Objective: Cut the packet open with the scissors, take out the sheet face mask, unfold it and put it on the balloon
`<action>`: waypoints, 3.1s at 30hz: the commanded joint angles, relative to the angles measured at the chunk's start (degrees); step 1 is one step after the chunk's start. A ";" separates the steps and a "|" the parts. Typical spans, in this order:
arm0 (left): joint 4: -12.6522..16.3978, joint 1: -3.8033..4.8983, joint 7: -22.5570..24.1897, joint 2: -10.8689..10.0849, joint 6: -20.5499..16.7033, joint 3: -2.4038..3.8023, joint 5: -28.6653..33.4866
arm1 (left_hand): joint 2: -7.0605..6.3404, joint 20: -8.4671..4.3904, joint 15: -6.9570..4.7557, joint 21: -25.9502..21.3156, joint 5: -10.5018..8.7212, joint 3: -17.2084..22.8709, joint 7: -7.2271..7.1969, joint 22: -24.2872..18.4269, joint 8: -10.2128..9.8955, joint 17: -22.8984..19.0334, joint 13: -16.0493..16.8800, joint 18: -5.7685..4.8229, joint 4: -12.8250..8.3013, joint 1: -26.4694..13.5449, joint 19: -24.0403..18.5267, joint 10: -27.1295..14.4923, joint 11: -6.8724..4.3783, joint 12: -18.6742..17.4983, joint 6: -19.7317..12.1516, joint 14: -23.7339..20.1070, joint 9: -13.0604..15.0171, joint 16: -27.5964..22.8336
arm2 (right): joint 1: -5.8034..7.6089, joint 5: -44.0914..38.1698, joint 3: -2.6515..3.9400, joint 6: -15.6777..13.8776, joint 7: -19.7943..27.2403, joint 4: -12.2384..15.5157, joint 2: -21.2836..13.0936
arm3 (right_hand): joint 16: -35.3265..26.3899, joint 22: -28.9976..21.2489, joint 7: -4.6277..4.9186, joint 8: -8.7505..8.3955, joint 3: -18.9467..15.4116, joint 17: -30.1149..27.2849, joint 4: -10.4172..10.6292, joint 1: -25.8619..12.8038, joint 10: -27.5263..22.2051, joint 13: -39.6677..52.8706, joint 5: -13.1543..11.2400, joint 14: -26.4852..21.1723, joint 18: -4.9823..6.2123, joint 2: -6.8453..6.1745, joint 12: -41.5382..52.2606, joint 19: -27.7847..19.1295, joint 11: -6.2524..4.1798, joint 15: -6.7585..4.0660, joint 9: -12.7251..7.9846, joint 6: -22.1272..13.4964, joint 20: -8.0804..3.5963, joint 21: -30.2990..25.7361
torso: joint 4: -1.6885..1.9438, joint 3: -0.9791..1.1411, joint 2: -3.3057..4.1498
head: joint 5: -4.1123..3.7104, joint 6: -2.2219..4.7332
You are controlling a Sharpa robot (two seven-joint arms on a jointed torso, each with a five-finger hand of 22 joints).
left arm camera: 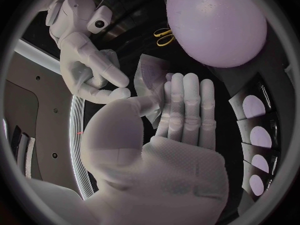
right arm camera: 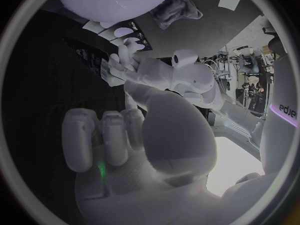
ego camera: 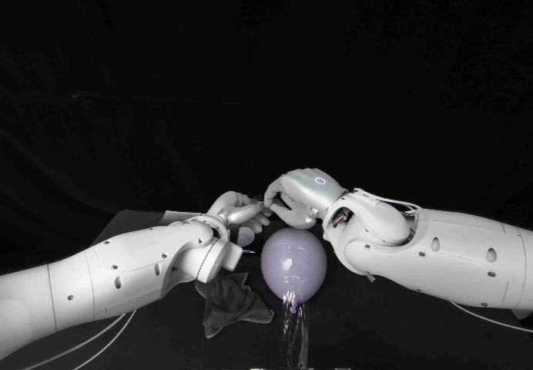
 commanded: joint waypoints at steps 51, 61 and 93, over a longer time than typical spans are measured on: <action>1.03 0.23 -0.16 0.29 0.28 0.07 -2.79 | 0.76 0.01 0.03 0.34 0.34 6.12 0.17 0.10 0.29 0.03 0.18 0.73 -5.49 0.19 -0.52 -0.13 -0.35 0.48 -0.59 -0.48 0.35 0.21 | -0.18 -1.87 -0.31 5.68 -8.06 -4.88 3.27 | 0.26 13.52 0.59 -2.41 8.25 15.05 1.10 -5.46 4.07 11.78 -0.31 5.98 -0.51 0.16 -0.24 3.45 0.32 -0.10 -0.51 -0.14 -0.21 -0.01 | -0.06 0.03 -0.01 | -0.44 -0.32; 1.56 0.24 1.07 0.20 0.29 0.07 -3.03 | 2.07 2.25 1.86 -2.45 0.02 2.16 1.73 -1.59 -1.33 -0.39 0.63 0.40 0.12 3.07 -3.83 -5.15 1.33 0.69 -4.15 -5.20 1.98 -0.07 | -0.18 -2.20 -0.32 8.63 -8.25 -5.92 4.33 | 0.26 13.37 2.10 -4.35 4.54 15.05 -2.86 -3.55 3.63 11.16 -0.28 5.98 -0.42 -3.32 -1.49 3.16 1.64 1.03 -0.87 -2.91 0.60 -0.47 | -0.09 0.06 -0.05 | -0.45 -0.44; 2.15 0.25 2.17 0.06 1.25 0.07 -1.76 | 0.50 7.52 7.36 -13.53 0.02 -1.63 5.19 -8.85 -4.17 -10.06 -5.61 0.65 4.15 13.85 -8.96 -18.98 6.50 -10.50 -5.87 -15.41 1.44 -12.90 | -0.18 -3.64 -0.34 7.09 -14.11 -5.11 3.61 | 0.23 12.80 3.65 -8.65 -3.80 15.00 -0.02 -6.16 2.22 9.74 -0.32 5.97 0.00 -6.86 -4.38 2.14 3.03 2.42 -3.46 -6.00 2.08 -2.29 | -0.04 0.07 -0.03 | -0.75 -0.38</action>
